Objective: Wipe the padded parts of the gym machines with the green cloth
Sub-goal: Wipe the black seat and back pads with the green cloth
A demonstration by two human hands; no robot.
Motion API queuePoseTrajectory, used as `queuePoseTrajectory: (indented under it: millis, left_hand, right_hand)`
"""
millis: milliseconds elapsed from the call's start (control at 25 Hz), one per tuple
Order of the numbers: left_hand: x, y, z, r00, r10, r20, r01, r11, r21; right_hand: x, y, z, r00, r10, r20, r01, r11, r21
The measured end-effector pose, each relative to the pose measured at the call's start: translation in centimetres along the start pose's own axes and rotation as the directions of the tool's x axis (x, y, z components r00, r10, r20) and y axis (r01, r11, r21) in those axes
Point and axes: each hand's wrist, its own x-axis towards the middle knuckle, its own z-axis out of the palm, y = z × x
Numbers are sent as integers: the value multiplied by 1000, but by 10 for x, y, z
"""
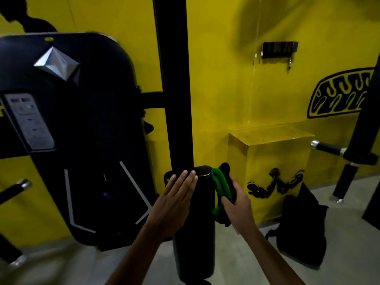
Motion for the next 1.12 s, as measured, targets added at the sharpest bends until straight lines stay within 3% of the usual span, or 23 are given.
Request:
queuePoseTrajectory:
  millis: [200,400,720,840,1000,1120]
  left_hand:
    - [19,-26,11,985,173,-8,-173,982,-80]
    - [25,-47,27,955,288,-66,-295,931,-215]
    - [45,-89,32,866,496,-58,-452,728,-516]
    - [42,-92,38,872,471,-135,-468,717,-517]
    - [25,-88,42,917,361,-172,-395,751,-528]
    - [19,-89,42,935,305,-179,-353,778,-520]
  right_hand:
    - [-13,-10,24,991,-80,-106,66,989,-129]
    - [-12,-11,48,948,-62,-314,10,986,-165]
    - [-28,-37,67,905,50,-423,-170,952,-253]
    - [-29,-44,64,908,56,-415,-193,936,-295]
    - [-18,-54,63,917,-53,-395,-119,909,-399]
    - [-3,-62,55,950,-174,-259,10,848,-531]
